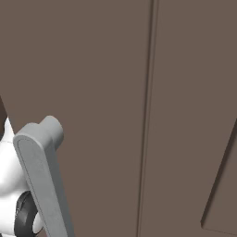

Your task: Move the cutting board and knife to the sink. Then move spray from the cabinet to the counter.

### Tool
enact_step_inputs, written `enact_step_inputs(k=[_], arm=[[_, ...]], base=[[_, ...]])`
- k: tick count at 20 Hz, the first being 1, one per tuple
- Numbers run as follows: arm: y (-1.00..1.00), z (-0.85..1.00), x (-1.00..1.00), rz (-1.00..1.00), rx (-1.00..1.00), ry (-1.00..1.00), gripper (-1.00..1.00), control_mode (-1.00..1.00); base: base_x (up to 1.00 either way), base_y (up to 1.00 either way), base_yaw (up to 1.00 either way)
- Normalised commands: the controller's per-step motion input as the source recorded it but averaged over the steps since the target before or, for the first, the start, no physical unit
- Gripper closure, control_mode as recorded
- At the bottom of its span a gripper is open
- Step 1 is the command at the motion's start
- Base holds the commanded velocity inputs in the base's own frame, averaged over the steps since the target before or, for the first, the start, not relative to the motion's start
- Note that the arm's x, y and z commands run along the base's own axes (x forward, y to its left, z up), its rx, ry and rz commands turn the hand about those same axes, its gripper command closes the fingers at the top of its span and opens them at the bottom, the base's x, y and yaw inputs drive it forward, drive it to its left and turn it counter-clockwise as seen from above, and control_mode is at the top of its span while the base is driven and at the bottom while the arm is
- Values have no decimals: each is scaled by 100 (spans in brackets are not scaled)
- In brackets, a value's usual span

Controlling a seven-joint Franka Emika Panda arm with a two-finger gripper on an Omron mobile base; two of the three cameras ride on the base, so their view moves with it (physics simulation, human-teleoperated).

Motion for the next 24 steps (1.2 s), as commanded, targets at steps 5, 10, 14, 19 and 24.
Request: enact_step_inputs(k=[5,10,14,19,24], arm=[[0,0,-14,1,0,-5,-100,-100],[-6,-4,-42,0,0,-9,-100,-100],[-6,-10,-40,0,0,-2,-100,-100],[0,-17,-26,0,-7,0,-100,-100],[1,-16,-5,4,-9,-4,-100,-100]], base=[[0,0,0],[0,0,0],[0,0,0],[0,0,0],[0,0,0]])
